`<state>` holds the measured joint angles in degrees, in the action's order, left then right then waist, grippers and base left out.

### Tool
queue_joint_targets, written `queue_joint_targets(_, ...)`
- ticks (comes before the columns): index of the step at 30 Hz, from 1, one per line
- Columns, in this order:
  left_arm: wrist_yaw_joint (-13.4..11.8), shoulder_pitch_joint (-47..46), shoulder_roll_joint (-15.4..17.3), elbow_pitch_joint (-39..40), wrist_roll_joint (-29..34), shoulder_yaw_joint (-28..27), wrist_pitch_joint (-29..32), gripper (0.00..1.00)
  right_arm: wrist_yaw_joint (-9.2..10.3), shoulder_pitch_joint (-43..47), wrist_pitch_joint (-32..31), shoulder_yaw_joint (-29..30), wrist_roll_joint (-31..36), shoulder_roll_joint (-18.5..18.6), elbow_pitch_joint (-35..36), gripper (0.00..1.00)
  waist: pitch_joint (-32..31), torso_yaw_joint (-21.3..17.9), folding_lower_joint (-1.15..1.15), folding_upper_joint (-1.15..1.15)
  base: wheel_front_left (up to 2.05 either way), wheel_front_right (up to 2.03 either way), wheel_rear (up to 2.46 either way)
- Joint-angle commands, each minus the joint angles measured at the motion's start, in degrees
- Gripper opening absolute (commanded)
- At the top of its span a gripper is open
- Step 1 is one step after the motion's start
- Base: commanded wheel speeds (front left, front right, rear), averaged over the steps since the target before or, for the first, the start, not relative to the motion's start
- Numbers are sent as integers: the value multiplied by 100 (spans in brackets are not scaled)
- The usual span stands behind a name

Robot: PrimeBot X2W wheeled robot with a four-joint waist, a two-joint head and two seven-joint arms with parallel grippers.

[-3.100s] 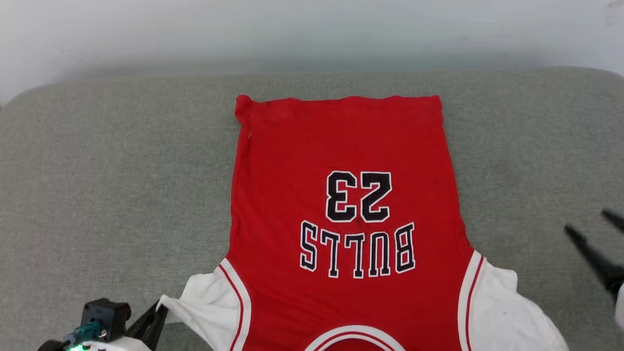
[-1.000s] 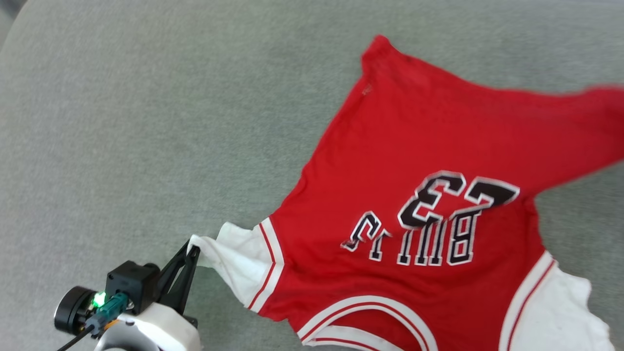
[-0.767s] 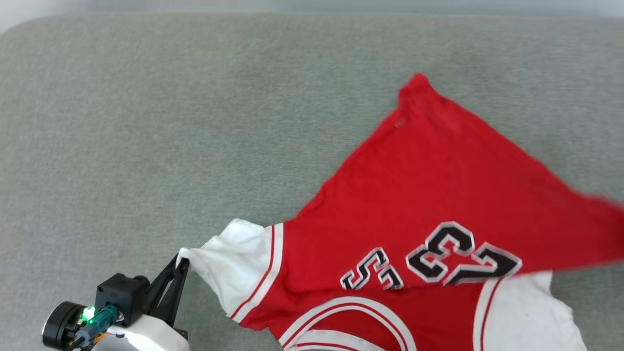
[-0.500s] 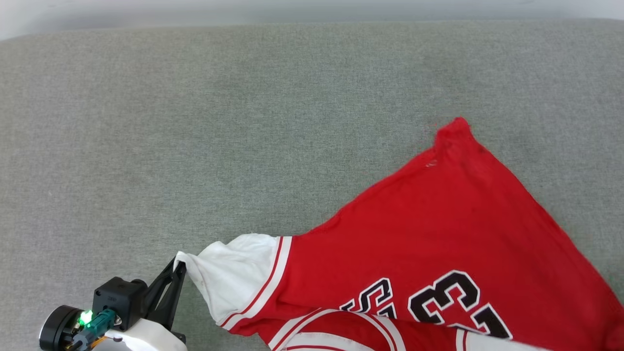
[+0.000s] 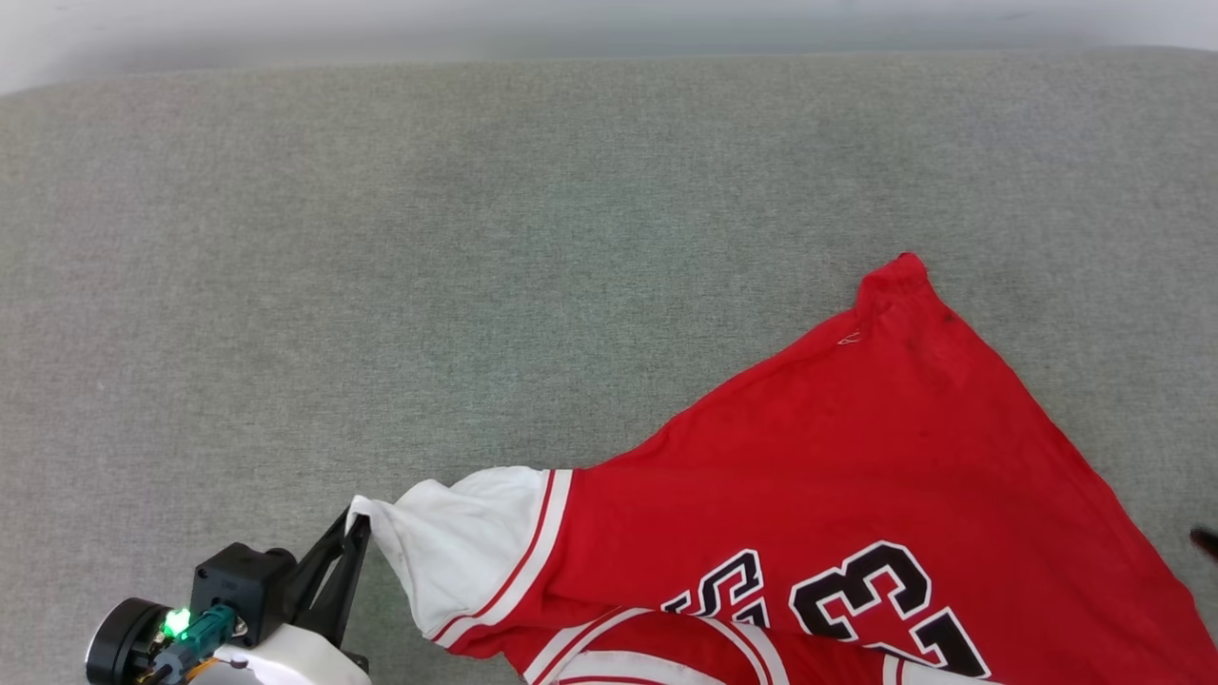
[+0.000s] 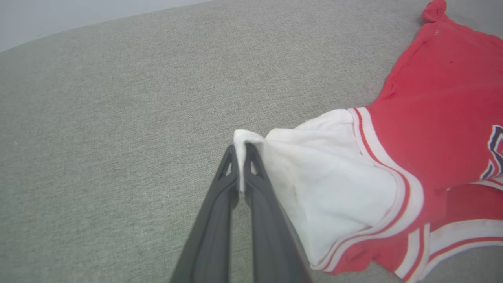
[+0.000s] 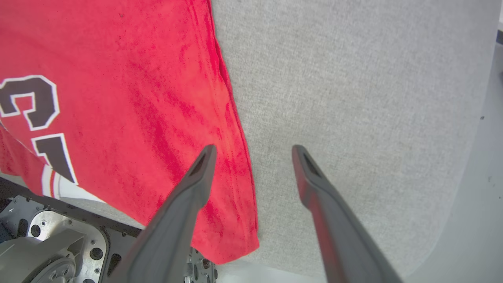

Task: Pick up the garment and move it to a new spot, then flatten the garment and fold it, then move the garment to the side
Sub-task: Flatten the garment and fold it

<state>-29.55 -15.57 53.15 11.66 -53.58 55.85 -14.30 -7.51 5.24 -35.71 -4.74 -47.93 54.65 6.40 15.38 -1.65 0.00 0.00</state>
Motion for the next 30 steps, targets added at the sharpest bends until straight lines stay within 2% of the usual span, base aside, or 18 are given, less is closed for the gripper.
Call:
queue_joint_targets(1,17,-61,-41,-10,52,20,4,0,4,-231,-91,127,-25,104,212,100,8,36,0,0,0,0,0)
queue_joint_targets(6,75,-205,-95,-12,138,49,39,0,4,-1069,-508,345,42,431,697,100,164,185,0,0,0,0,0)
queue_joint_targets(9,134,-353,-148,-23,227,71,66,0,5,-1744,-915,93,26,529,876,100,308,313,0,0,0,0,0)
queue_joint_targets(12,181,-507,-217,-34,321,85,91,0,4,-2499,-1384,-398,100,513,890,100,480,458,0,0,0,0,0)
queue_joint_targets(16,235,-690,-304,-56,428,107,119,0,5,-3511,-2050,-1158,358,162,653,100,702,643,0,0,0,0,0)
queue_joint_targets(20,258,-841,-393,-43,513,116,124,0,4,-4397,-2463,-1739,619,-264,102,100,927,817,0,0,0,0,0)
queue_joint_targets(25,253,-957,-448,-39,593,113,127,0,4,-4966,-2526,-2190,794,-600,-540,100,1144,955,0,0,0,0,0)
queue_joint_targets(30,263,-1062,-517,-39,655,101,110,0,4,-5259,-2240,-2589,905,-920,-1257,100,1372,1050,0,0,0,0,0)
